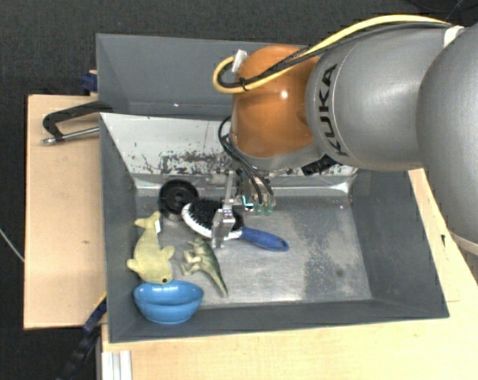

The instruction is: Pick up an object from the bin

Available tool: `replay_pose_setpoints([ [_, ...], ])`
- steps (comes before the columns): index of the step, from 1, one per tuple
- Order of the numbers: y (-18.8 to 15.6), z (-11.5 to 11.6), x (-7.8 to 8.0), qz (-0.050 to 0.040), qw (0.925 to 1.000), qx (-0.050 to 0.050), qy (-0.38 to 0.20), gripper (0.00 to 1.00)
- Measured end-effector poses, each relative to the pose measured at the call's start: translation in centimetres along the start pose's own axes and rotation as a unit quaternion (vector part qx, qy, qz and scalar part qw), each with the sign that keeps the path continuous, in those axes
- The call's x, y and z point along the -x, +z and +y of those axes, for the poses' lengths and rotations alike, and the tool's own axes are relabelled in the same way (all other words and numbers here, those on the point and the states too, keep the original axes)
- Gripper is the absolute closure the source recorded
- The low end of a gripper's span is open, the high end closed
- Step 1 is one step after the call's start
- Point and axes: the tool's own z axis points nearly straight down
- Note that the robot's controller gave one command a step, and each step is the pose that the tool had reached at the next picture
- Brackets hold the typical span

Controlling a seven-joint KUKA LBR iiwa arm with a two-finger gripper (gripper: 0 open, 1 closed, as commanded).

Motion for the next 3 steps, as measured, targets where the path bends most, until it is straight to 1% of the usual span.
replay_pose_setpoints([
  [1,8.8,-2.6,2.3,-0.0049,0.9921,0.000,-0.125,0.00],
  [2,8.6,-2.5,2.5,-0.0099,0.9922,0.001,-0.124,1.00],
  [3,-8.0,-4.1,0.8,-0.0109,0.9875,0.000,-0.157,1.00],
])
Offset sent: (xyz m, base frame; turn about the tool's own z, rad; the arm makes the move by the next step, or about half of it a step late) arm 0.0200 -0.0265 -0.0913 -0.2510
